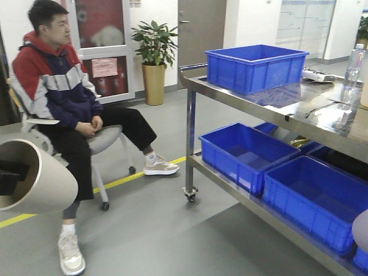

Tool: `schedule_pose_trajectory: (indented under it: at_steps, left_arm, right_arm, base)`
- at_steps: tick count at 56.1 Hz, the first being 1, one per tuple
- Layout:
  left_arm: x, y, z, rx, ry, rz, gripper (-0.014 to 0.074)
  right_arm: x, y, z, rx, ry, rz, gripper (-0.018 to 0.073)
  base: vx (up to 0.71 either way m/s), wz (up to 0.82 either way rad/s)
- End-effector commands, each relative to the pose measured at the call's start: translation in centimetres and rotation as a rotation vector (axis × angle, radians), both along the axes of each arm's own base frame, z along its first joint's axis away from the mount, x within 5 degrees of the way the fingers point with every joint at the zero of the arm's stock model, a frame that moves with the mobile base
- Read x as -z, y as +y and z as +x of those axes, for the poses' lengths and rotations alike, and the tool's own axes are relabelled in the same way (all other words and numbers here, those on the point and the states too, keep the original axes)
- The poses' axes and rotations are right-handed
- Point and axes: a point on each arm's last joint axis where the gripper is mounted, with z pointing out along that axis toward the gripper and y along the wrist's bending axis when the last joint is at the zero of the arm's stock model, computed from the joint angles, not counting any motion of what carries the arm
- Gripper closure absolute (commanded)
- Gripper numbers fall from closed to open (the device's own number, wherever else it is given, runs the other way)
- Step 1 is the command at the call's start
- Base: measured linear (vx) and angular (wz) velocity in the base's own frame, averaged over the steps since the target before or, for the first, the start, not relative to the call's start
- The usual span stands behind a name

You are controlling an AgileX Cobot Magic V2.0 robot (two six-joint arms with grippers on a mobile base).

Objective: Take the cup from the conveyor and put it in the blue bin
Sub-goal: 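Drive the base to the shelf of blue bins holding both cups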

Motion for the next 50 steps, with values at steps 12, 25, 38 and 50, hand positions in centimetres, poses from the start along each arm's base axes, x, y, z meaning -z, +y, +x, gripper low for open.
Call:
schedule_pose_trajectory:
  at_steps: [12, 25, 38, 50]
  left_arm:
    - [-2.02, -0.16, -0.55, -0.003, -0.118, -0.049, 0.0596]
    - [-2.02, -0.16, -0.55, -0.003, -0.118, -0.049, 0.0596]
    - [-2.02, -0.16, -0.55, -0.003, -0.118, -0.049, 0.0596]
    - [-2.03, -0.16, -0.55, -0.003, -0.119, -0.049, 0.0596]
  right_arm:
    - [-1.64, -0.08, 0.17, 0.006, -0.115, -0.010, 0.0568]
    - [-1.64, -0.08, 0.17, 0.006, -0.115, -0.010, 0.0568]
    - [-1.64, -0.08, 0.17, 0.006, -0.115, -0.010, 0.0568]
    - [-1.64, -0.08, 0.17, 0.006, -0.115, -0.010, 0.0568]
  base:
    - [0.46, -0.28]
    - [0.46, -0.43]
    - [0.42, -0.51]
    - [0.36, -0.48]
